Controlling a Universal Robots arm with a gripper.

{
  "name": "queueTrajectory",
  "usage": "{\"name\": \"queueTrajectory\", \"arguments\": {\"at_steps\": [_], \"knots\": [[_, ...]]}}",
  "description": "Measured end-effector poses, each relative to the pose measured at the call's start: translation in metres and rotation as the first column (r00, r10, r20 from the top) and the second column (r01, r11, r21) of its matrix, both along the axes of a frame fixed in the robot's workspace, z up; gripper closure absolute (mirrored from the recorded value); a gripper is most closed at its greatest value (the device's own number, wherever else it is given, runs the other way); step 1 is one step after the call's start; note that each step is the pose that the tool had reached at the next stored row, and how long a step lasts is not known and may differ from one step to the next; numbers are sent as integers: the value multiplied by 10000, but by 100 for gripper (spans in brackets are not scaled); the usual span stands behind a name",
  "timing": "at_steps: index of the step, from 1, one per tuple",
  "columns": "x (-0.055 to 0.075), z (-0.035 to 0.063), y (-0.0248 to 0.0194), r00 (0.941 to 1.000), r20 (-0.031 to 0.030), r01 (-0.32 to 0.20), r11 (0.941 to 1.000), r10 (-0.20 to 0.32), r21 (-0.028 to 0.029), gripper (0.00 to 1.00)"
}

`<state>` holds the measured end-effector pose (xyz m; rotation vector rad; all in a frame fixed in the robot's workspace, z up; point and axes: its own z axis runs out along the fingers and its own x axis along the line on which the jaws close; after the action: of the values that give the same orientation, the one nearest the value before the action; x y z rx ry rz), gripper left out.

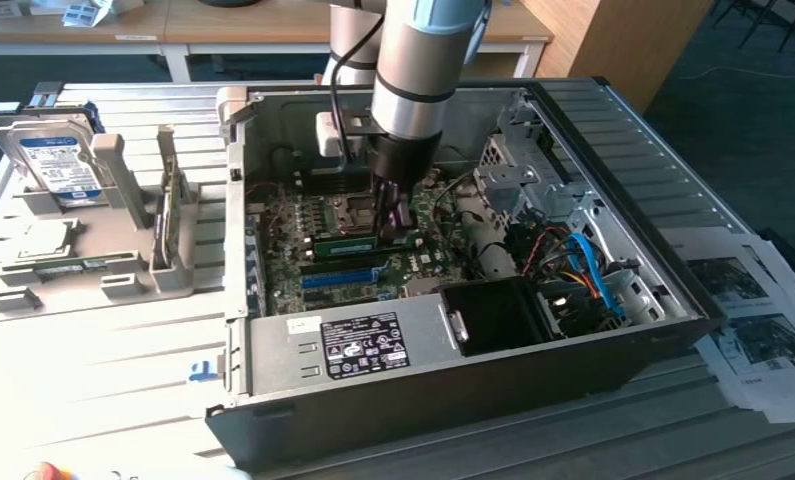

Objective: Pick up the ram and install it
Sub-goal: 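Insert the ram into the slot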

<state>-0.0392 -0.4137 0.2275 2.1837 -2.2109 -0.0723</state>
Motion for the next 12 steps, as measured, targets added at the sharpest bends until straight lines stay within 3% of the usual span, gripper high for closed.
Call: {"name": "queueTrajectory", "arguments": {"at_steps": [12], "knots": [[0,182,0,10000,0,0,10000,0,0,69]]}}
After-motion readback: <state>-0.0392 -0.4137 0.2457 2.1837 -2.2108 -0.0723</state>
